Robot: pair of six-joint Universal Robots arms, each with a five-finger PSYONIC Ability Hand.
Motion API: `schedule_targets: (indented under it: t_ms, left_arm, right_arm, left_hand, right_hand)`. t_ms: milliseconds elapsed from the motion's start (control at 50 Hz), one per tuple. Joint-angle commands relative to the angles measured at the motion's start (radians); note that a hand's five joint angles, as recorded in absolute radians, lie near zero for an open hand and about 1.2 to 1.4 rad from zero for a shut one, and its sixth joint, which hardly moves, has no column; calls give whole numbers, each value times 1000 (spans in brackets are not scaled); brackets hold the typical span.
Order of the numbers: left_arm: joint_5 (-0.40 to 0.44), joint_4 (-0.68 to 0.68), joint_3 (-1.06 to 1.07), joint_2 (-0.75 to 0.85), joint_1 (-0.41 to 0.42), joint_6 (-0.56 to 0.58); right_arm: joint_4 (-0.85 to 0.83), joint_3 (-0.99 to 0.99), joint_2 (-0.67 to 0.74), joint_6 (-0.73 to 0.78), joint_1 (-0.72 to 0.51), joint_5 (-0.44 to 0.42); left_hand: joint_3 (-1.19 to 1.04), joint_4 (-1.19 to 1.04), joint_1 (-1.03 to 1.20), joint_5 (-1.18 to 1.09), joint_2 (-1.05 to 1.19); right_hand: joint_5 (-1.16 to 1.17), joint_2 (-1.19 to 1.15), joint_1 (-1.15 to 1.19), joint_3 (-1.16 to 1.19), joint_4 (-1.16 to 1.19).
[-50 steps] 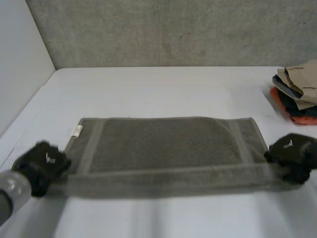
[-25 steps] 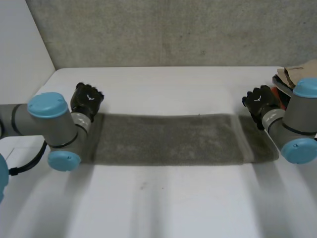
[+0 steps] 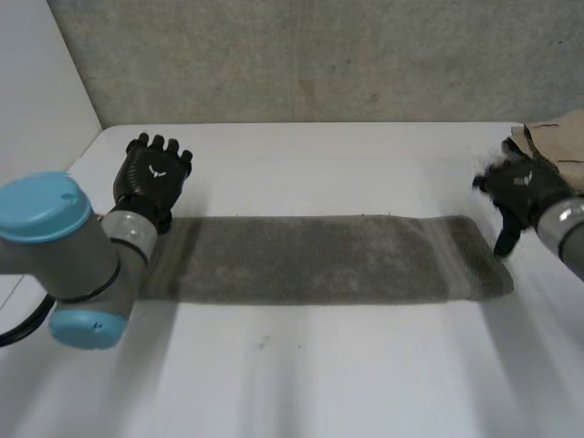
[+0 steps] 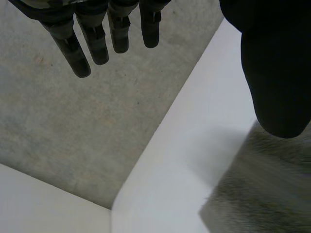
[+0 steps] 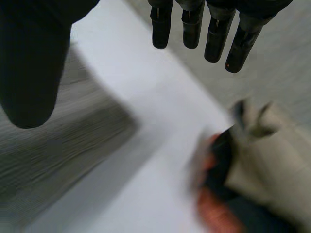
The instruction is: Fold the laundry.
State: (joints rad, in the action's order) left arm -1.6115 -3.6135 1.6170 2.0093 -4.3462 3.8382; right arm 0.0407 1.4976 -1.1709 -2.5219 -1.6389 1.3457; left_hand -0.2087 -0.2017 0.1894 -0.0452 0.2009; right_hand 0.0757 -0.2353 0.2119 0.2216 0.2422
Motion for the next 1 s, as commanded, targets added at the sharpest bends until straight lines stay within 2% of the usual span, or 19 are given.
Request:
schedule_targets:
  t_ms: [20,120,260,340,420,560,660,760,800,880,900,960,1000]
  left_arm:
    - [4,-1,75,-44,3,-104]
    - [4,-2,87,-38,3,-109]
    - [4,-2,95,-32,3,-111]
    - [4,-4,101,-32,3,-111]
    - [4,-4,101,-32,2,-111]
    - [4,-2,106,-40,2,-111]
    - [4,-2,121,-55,-1,-111]
    - [5,-2,147,-83,-19,-111]
    - [5,-2,150,-84,-23,-111]
    - [4,-1,156,-103,-27,-112]
    - [5,-2,162,-112,-35,-112]
    - [5,-2,169,-129,-46,-112]
    - [5,-1,175,-155,-55,-112]
  right_arm:
    - [8,124,10,-18,60,-91]
    - [-73,147,69,-21,80,-125]
    - [-105,130,135,-15,79,-120]
    - [-124,116,157,-5,80,-122]
    - [-127,105,155,-5,96,-112]
    - [-119,119,113,21,209,-108]
    - [-93,136,10,174,330,-105]
    - [-96,135,-10,328,373,-88]
    - [-97,133,-22,344,349,-89]
    - [-113,99,-67,309,159,-100]
    - [-131,75,-70,284,77,-100]
    - [-168,43,-69,249,-47,-100]
    - [-214,-3,-55,224,-172,-102]
  left_hand:
    - [34,27,-15,45,-26]
    - [34,27,-15,45,-26]
    - [34,27,-15,45,-26]
    - [34,27,-15,45,-26]
    - [34,27,-15,45,-26]
    - [34,27,-15,45,-26]
    - [34,27,-15,45,-26]
    - [34,27,-15,45,-26]
    - [34,27,-15,45,-26]
    - [34,27,-15,45,-26]
    - [34,27,-15,45,-26]
    - [34,27,-15,45,-26]
    - [34,27,-15,45,-26]
  right_hand:
    - [199,-214,237,227,207]
    - [263,-278,301,292,271]
    - [357,-372,395,386,365]
    - [1144,-1159,1183,1173,1152]
    - [1146,-1161,1184,1175,1154]
    - [1146,-1161,1184,1175,1154]
    - [1146,-1161,1184,1175,1154]
    - [1146,-1161,1184,1175,1154]
    - [1146,-1161,1184,1175,1154]
    - [1146,-1161,1184,1175,1154]
    - [1146,-1161,1184,1175,1154]
    - [1146,-1161,1184,1175,1154]
    - [1146,-1161,1184,1175,1154]
